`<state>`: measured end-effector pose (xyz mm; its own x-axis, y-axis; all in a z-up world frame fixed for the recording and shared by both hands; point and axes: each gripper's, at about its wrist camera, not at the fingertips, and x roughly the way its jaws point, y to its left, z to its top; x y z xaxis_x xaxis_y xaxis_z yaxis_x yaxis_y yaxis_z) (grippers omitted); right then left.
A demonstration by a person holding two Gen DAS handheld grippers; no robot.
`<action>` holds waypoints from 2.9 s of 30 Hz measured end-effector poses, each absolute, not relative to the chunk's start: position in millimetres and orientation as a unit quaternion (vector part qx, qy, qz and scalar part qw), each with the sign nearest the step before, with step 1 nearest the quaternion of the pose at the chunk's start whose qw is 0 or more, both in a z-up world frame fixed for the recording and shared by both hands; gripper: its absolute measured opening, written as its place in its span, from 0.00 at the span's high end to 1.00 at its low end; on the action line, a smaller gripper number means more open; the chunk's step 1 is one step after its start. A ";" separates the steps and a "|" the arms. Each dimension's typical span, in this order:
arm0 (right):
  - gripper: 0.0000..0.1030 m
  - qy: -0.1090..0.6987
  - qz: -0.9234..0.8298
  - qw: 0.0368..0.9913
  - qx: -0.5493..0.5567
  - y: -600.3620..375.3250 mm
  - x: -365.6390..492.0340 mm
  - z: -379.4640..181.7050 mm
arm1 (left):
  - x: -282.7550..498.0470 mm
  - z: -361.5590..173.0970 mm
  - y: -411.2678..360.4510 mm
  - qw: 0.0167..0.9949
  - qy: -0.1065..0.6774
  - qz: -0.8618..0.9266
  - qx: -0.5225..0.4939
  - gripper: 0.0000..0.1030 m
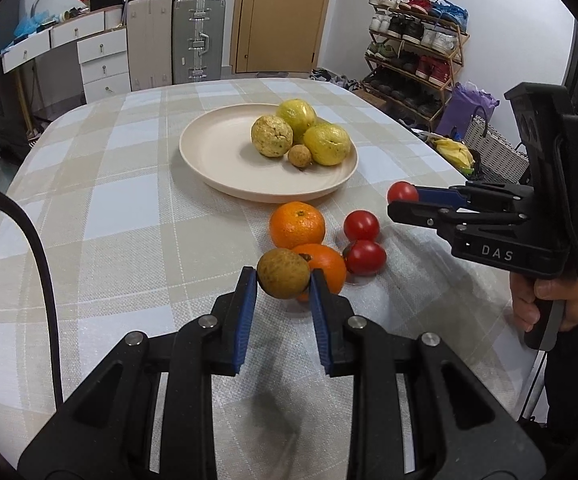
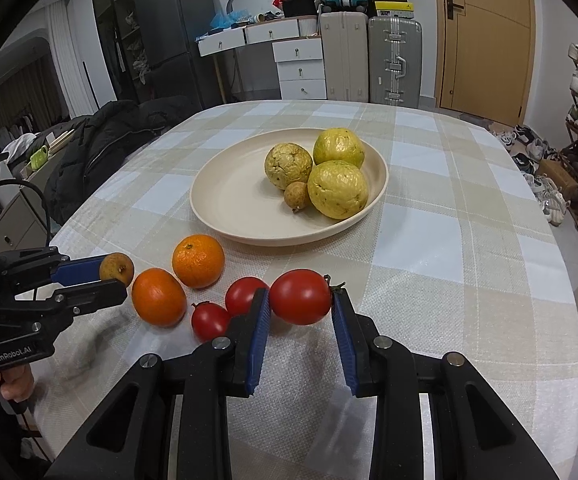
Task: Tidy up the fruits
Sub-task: 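Lift and carry the brown fruit and the tomato over the cream plate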
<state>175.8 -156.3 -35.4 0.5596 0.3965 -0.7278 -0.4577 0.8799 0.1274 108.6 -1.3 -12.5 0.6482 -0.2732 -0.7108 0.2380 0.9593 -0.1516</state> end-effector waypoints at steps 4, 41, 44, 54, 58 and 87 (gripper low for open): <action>0.69 0.401 0.244 0.882 -0.040 -155.0 174.5 -35.1 | 108.6 -12.8 -0.5 0.908 0.394 -0.141 -0.022 0.77; 0.69 0.343 0.283 0.896 0.014 -154.1 169.3 -5.1 | 136.4 11.6 3.5 0.943 0.319 -0.081 -0.040 0.77; 0.69 0.338 0.282 0.898 0.010 -151.2 173.2 -1.1 | 142.0 12.2 1.3 0.944 0.319 -0.079 -0.039 0.77; 0.69 0.333 0.282 0.899 0.024 -148.6 186.6 3.8 | 161.9 15.4 -5.9 0.945 0.315 -0.079 -0.040 0.77; 0.69 0.341 0.283 0.896 0.036 -149.9 194.6 0.6 | 171.6 12.8 -6.2 0.943 0.319 -0.077 -0.042 0.77; 0.69 0.385 0.275 0.880 0.035 -137.5 237.9 -27.0 | 232.3 -22.0 -15.7 0.928 0.367 -0.058 -0.021 0.77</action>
<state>237.9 -137.5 -27.0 0.5518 0.5119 -0.6584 -0.4580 0.8458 0.2738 232.3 -15.7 -22.0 0.7244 -0.1224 -0.6784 0.0922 0.9925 -0.0806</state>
